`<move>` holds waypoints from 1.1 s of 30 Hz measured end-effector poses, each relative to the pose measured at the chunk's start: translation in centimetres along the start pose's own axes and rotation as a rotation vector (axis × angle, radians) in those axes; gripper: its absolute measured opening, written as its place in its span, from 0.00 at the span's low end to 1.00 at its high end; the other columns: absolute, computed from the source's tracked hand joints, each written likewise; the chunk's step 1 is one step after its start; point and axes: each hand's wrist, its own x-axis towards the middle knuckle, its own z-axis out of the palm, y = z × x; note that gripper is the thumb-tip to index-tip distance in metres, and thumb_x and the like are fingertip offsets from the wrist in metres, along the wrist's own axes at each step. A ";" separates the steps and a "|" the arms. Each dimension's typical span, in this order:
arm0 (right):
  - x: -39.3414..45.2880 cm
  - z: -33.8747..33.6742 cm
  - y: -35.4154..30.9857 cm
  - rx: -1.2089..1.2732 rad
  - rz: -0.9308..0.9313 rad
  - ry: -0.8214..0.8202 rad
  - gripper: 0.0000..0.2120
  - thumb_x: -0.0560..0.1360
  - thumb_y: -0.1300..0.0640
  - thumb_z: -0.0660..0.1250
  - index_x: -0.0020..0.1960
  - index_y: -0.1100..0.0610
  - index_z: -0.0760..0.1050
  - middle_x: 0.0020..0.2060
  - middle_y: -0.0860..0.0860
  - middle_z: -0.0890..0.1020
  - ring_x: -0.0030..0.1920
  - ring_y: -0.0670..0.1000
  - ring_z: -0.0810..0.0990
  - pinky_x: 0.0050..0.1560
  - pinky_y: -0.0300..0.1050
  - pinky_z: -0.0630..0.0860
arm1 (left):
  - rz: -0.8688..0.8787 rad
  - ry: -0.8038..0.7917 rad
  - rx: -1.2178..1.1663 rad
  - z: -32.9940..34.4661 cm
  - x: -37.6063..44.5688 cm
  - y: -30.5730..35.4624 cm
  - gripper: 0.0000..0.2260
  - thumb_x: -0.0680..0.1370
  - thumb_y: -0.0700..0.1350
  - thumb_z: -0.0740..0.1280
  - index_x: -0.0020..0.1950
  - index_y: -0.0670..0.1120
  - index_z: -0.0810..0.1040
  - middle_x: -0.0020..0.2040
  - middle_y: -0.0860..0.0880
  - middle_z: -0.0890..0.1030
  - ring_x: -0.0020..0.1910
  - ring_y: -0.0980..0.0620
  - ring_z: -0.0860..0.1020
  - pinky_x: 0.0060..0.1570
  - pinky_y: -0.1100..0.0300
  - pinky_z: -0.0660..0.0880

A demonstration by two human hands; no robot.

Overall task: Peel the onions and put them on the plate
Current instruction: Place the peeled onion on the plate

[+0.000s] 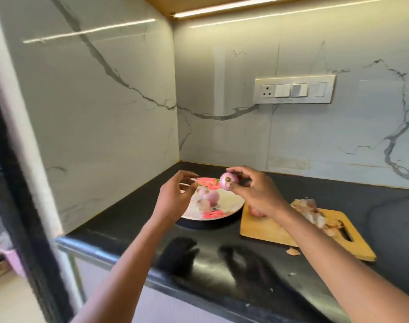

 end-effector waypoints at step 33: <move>1.9 -0.8 0.5 -0.592 0.053 -0.224 0.11 0.80 0.47 0.67 0.60 0.47 0.81 0.57 0.46 0.83 0.58 0.51 0.79 0.61 0.52 0.76 | -0.097 -0.183 -0.023 2.8 1.5 1.3 0.08 0.81 0.47 0.70 0.60 0.51 0.81 0.52 0.55 0.83 0.49 0.54 0.82 0.48 0.58 0.78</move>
